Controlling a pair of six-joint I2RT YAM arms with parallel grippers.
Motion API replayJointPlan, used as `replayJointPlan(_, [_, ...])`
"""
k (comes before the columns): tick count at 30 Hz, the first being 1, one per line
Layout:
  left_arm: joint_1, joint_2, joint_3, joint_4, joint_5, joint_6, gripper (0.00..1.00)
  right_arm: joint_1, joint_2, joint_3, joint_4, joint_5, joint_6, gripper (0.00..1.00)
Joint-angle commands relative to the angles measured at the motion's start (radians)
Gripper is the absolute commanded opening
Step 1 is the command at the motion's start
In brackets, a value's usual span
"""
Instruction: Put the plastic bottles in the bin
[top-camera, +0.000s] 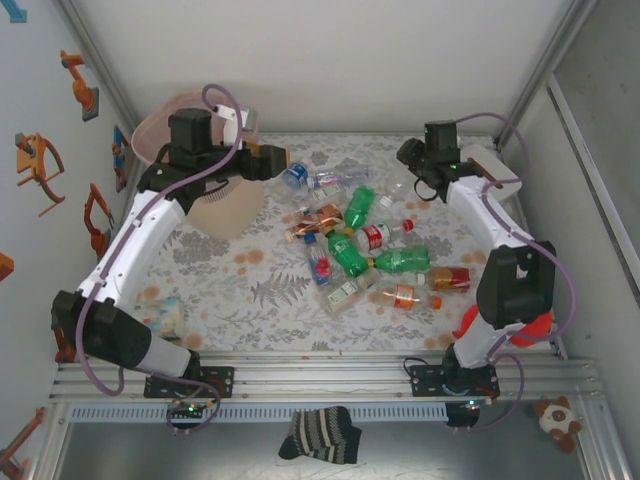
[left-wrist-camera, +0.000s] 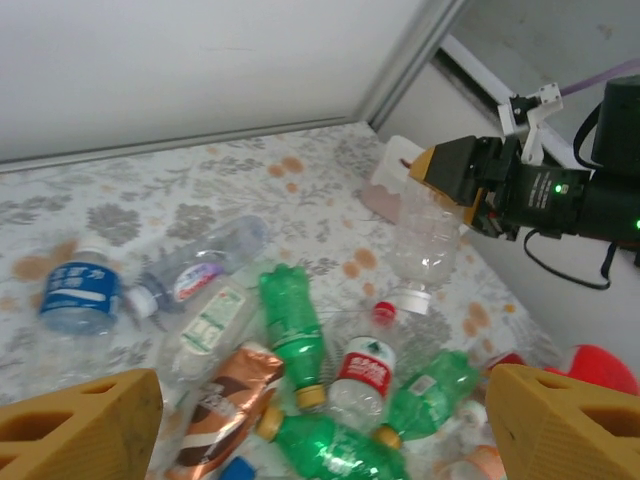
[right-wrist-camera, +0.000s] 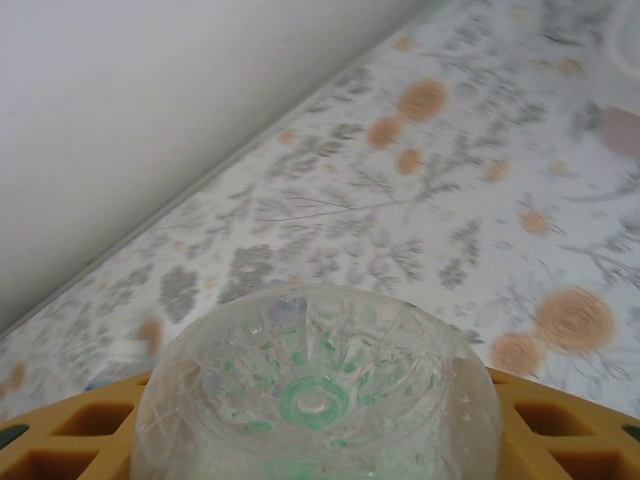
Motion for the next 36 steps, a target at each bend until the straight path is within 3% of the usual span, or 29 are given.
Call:
replayJointPlan(1, [-0.029,0.026,0.005,0.114,0.073,-0.077,0.87,0.016,-0.075,-0.067,0.225,-0.169,-0.134,0.53])
replayJointPlan(4, [-0.062,0.051,-0.01,0.184,0.078,-0.115,0.9,0.041,-0.111,-0.095,0.326,-0.27,-0.136,0.52])
replayJointPlan(9, [-0.11,0.118,0.024,0.198,0.1,-0.135,0.9,0.115,-0.13,-0.07,0.377,-0.334,-0.13,0.52])
replayJointPlan(18, [-0.156,0.173,0.035,0.19,0.153,-0.124,0.87,0.223,-0.145,-0.037,0.405,-0.367,-0.129,0.52])
replayJointPlan(27, [-0.178,0.236,0.104,0.1,0.257,-0.063,0.84,0.274,-0.162,-0.035,0.436,-0.413,-0.129,0.52])
replayJointPlan(36, [-0.193,0.273,0.125,0.09,0.284,-0.058,0.75,0.297,-0.179,-0.034,0.486,-0.437,-0.071,0.52])
